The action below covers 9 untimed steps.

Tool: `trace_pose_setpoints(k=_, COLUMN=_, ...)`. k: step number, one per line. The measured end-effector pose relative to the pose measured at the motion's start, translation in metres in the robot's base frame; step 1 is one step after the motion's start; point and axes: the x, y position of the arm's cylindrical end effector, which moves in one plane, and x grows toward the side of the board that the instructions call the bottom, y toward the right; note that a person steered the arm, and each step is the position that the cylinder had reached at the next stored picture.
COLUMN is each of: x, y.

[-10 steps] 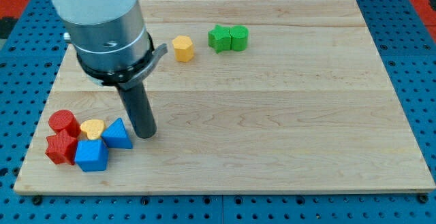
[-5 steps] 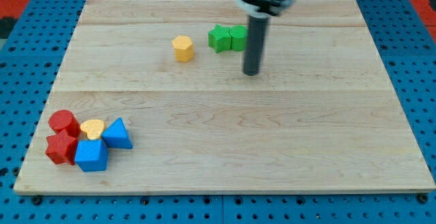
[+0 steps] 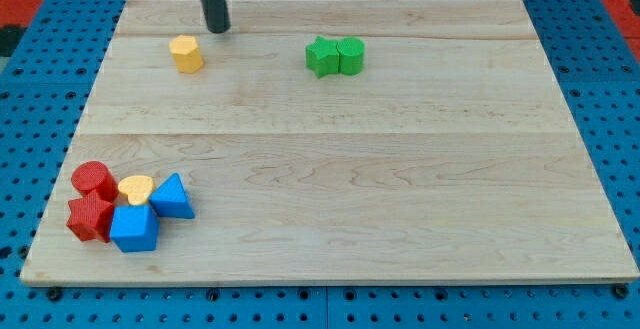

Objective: Slide the yellow hexagon into the red circle

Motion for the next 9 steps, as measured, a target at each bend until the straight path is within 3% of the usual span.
trace_pose_setpoints(k=1, x=0.082, y=-0.048)
trace_pose_setpoints(k=2, x=0.103, y=-0.059)
trace_pose_setpoints(k=3, x=0.062, y=-0.041)
trace_pose_setpoints(k=4, x=0.078, y=-0.001)
trace_pose_setpoints(k=6, x=0.166, y=-0.061)
trace_pose_setpoints(k=8, x=0.156, y=-0.054)
trace_pose_setpoints(k=9, x=0.188, y=-0.059)
